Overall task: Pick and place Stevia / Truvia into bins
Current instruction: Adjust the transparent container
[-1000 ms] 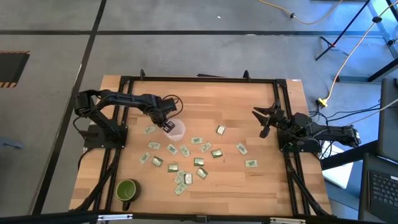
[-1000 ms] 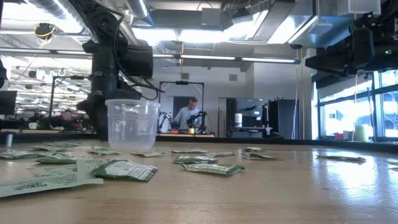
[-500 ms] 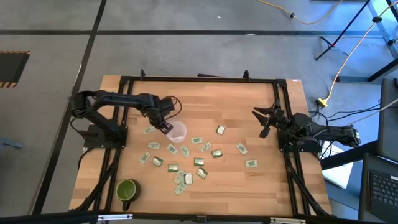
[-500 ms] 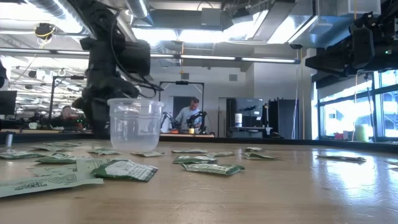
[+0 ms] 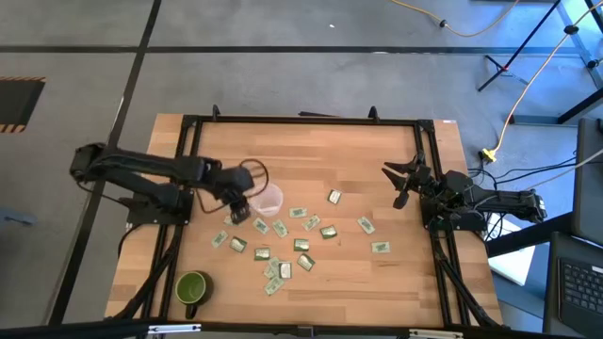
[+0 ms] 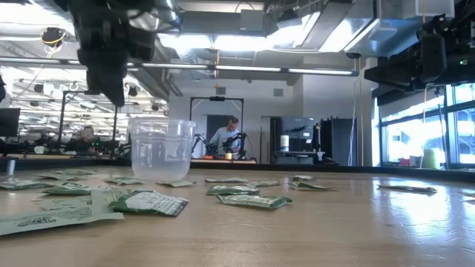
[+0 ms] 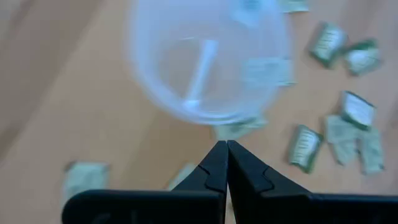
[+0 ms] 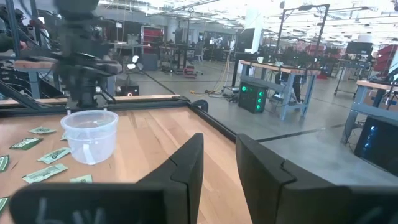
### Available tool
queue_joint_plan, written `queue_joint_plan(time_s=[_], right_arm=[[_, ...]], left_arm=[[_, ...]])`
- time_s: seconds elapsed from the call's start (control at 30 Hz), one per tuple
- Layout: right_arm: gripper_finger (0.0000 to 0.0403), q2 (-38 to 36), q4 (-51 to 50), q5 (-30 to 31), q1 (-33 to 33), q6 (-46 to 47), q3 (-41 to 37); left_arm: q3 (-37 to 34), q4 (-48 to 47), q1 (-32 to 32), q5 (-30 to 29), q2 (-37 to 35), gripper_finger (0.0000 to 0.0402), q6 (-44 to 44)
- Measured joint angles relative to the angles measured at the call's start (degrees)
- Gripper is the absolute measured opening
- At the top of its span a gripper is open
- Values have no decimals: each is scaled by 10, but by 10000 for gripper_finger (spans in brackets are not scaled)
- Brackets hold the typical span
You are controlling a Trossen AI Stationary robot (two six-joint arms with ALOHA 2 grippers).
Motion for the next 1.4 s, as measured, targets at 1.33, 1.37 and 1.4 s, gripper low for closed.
queue_joint_plan(time_s=[1.33,1.37,1.4], right_arm=[[99,0,0,0,0,-16,0],[99,0,0,0,0,-16,0],[99,0,0,0,0,-16,0]], left_arm=[[11,142,-73,-291,171,3,75],[11,141,-67,-291,171,3,81],[11,140,-61,-291,171,3,86]])
